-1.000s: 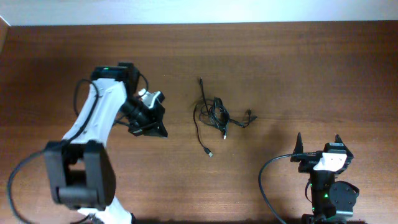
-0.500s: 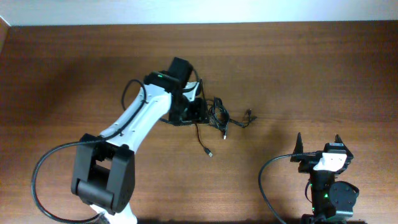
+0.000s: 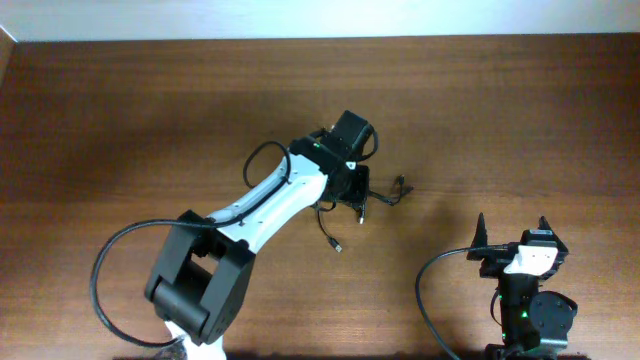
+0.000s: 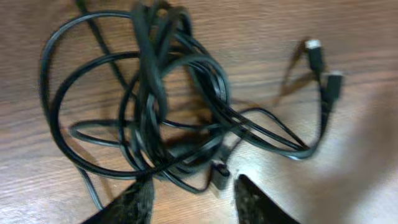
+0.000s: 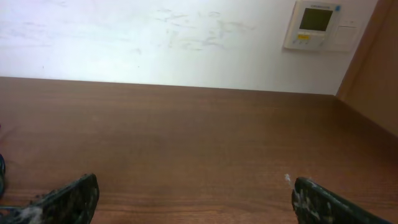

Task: Untangle cables
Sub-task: 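Move the left gripper forward over the black cable bundle, then grasp the cable bundle with the left gripper and lift it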

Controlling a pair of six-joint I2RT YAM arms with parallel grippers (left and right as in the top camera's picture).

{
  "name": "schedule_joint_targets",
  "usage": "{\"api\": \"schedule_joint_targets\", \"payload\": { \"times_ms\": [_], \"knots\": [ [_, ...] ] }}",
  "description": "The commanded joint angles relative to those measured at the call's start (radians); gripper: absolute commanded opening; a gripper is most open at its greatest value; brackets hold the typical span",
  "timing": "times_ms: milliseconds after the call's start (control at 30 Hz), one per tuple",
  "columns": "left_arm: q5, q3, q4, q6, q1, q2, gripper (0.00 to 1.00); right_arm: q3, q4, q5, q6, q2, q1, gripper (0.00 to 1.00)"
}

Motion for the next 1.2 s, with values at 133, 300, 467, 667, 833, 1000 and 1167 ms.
{"api": "schedule_joint_targets", "payload": {
  "times_ms": [133,300,467,667,833,1000,1167],
  "knots": [
    [-0.098,0.005,0.025,-0.011,0.001,0.054,0.28,-0.004,-0.006,0.009,0.008,-0.007,0.005,0.99],
    [-0.098,0.005,0.026,-0.002,0.001,0.054,0.16,-0.004,-0.006,0.009,0.008,-0.007,0.005,0.99],
    [-0.102,0.005,0.028,0.001,0.002,0.054,0.35,-0.005,-0.006,0.009,0.008,-0.007,0.005,0.98],
    [-0.102,0.005,0.026,0.000,0.002,0.054,0.50,-0.004,-0.006,0.009,0.008,-0.007,0.005,0.98],
    [-0.102,0.005,0.053,0.000,0.002,0.054,0.56,-0.004,0.002,0.009,0.008,-0.007,0.005,0.99],
    [-0.103,-0.015,0.113,0.000,0.001,0.055,0.68,-0.005,-0.005,0.008,0.008,-0.007,0.005,0.99],
    [-0.102,-0.030,0.176,0.000,0.000,0.057,0.46,-0.004,-0.006,0.009,0.008,-0.007,0.005,0.98]
  ]
}}
